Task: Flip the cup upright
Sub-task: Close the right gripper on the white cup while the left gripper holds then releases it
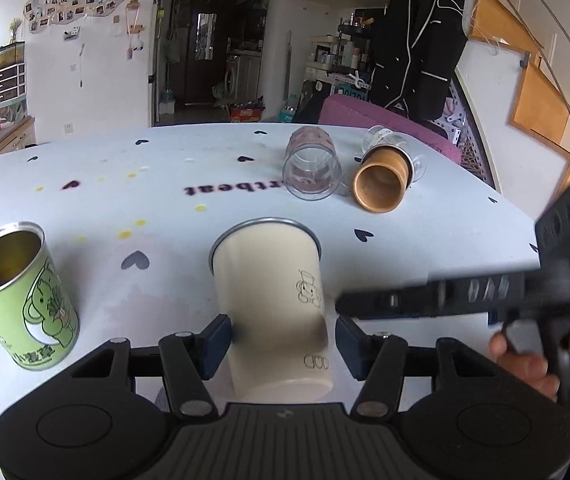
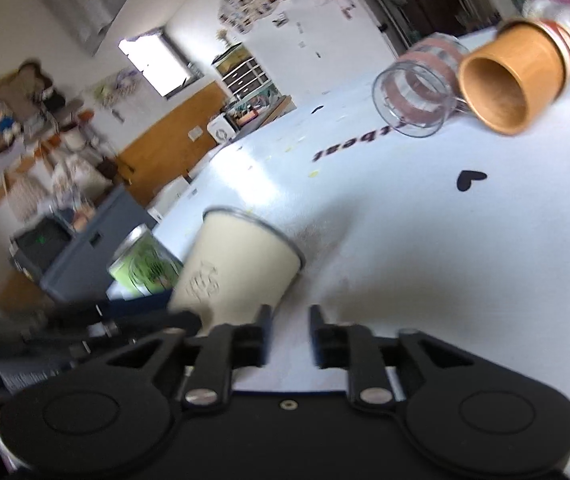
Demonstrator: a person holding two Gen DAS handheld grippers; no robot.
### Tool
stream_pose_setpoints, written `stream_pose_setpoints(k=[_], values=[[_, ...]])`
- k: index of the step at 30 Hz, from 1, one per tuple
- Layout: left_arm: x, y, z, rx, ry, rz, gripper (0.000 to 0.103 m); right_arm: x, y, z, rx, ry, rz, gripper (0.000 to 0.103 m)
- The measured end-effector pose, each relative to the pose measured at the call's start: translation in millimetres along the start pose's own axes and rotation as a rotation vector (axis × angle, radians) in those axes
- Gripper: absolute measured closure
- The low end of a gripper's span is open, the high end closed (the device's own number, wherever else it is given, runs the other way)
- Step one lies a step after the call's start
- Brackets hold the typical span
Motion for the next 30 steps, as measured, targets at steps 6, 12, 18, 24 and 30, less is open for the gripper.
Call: stream_pose_setpoints(k=[6,12,18,24,30], values=[[-0.3,2.7,3.2,0.004,0.0,-0.003,0.045,-17.5,0.9,-19.4,-0.185,0.102,-0.092,0.045],[-0.6,2.9,5.1,-0.008,0.001,-0.001,0.046,-48.2,11.7,-36.1,-0.268,0.182,-0.137,0.032],[1.9,4.1,9.3,-0.004,-0.008,0.003,0.047,-72.4,19.9,-34.8,-0.241,0.25,-0.127,0.025],[5.6,6.0,13.5,0.005,-0.046,0.028,0.046,-67.7,34.2,-36.1,-0.126,0.203,-0.107,0.026],[3.7,10.7,25.9,0.018,-0.093,0.03,0.046,-31.2,76.1,-36.5,0.226,-0.005,-0.024,0.026]])
Point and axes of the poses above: each gripper's, at about its wrist camera, not at the fingertips, and x roughly against the way its jaws point, y to its left, z to its underside, the point moved 7 cm from there along -x, roughly the way its jaws point, and after that the axes turned 8 degrees about z, right-handed, at the moved point
